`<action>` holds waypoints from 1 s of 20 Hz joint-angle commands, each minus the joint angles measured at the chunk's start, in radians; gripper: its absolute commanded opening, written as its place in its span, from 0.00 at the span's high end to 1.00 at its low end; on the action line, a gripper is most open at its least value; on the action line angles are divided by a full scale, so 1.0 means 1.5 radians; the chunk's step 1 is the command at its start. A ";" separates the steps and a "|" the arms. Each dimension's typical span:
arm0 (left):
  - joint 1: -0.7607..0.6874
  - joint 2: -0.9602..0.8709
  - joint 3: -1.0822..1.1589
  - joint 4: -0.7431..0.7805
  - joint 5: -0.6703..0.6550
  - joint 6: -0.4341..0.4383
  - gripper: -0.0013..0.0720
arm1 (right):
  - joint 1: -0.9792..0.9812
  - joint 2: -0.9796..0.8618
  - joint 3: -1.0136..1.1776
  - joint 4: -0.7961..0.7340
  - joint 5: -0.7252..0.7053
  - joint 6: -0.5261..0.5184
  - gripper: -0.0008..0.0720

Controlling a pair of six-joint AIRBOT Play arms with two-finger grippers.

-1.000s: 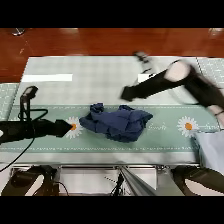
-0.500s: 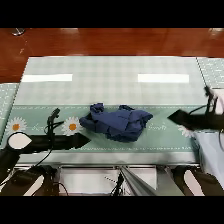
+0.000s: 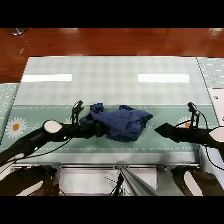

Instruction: Fold the shirts.

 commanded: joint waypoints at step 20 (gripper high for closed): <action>0.123 -0.076 0.167 -0.009 -0.182 0.112 0.95 | 0.426 -0.274 0.137 0.138 -0.291 0.008 0.96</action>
